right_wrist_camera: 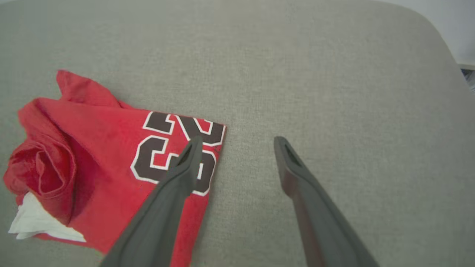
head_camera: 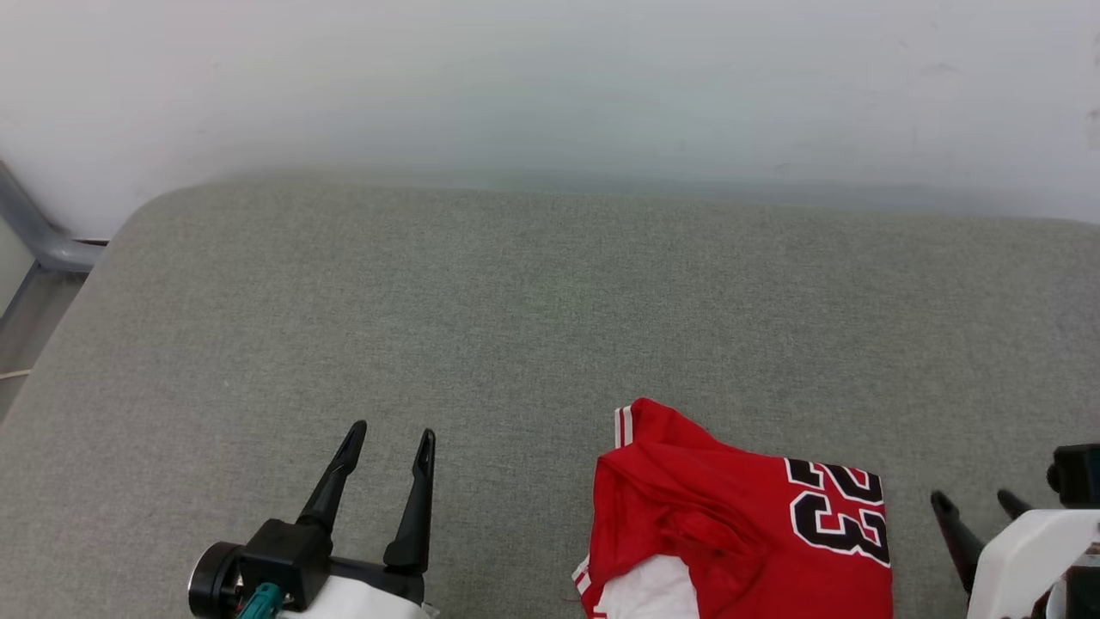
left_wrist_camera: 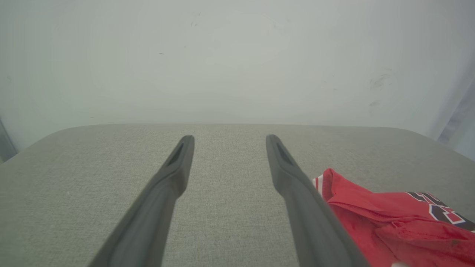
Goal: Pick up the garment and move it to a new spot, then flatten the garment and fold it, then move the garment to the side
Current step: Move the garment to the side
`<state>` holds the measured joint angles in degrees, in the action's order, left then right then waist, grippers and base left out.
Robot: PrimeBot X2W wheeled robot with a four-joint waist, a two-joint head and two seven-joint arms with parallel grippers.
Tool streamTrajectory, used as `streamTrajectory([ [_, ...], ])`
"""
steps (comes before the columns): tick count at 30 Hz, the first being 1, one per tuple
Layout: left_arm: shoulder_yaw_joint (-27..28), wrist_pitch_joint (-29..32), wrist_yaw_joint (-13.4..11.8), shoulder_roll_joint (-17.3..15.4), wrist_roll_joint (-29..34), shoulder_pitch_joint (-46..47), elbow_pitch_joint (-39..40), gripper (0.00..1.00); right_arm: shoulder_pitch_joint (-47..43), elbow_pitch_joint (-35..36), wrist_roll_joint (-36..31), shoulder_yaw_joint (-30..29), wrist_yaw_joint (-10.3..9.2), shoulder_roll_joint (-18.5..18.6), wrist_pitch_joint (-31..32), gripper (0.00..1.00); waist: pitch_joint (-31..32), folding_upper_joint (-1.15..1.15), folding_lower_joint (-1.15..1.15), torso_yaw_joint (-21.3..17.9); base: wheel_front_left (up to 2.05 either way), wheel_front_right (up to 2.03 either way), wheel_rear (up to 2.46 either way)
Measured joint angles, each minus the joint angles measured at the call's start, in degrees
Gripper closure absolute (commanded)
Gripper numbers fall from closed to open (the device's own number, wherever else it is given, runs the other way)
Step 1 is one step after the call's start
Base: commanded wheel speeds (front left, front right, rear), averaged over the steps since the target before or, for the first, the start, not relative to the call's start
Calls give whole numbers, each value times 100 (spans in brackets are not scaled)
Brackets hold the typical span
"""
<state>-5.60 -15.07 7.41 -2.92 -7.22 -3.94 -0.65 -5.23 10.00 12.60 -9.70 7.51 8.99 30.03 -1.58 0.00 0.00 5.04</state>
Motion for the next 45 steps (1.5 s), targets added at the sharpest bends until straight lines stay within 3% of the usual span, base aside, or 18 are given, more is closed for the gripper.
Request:
streamTrajectory([
  [4, -40, 0, 0, 1, -1, 83, 2, 0, -27, 305, 174, 13, 3, -11, 1712, 0, -130, 0, 0, 60, 0, 0, 0],
  [11, -174, 0, 1, 2, 18, 313, -33, 0, 214, 389, 321, -127, 0, -154, 2795, 0, -432, 0, 0, 261, 0, 0, 0],
  [20, -145, 0, 1, 2, 82, 517, -34, 0, 344, -270, 348, -152, 0, -210, 2909, 0, -729, 0, 0, 600, 0, 0, 0],
  [30, -190, 0, 1, 1, 58, 635, -24, 0, 469, -1037, 426, 321, -12, -4, 2552, 0, -939, 0, 0, 792, 0, 0, 0],
  [32, -203, 0, 1, 1, 58, 653, -32, 0, 487, -1148, 426, 456, -12, 93, 2408, 98, -952, 0, 0, 817, 0, 0, 0],
  [41, -300, 0, 1, 0, -2, 640, -88, 0, 737, -1380, 338, 995, 7, 472, 1595, 100, -812, 0, 0, 725, 0, 0, 0],
  [45, -426, 0, 1, 1, -9, 629, -105, 0, 934, -1222, 153, 1326, 3, 1000, 1374, 100, -780, 0, 0, 536, 0, 0, 0],
])
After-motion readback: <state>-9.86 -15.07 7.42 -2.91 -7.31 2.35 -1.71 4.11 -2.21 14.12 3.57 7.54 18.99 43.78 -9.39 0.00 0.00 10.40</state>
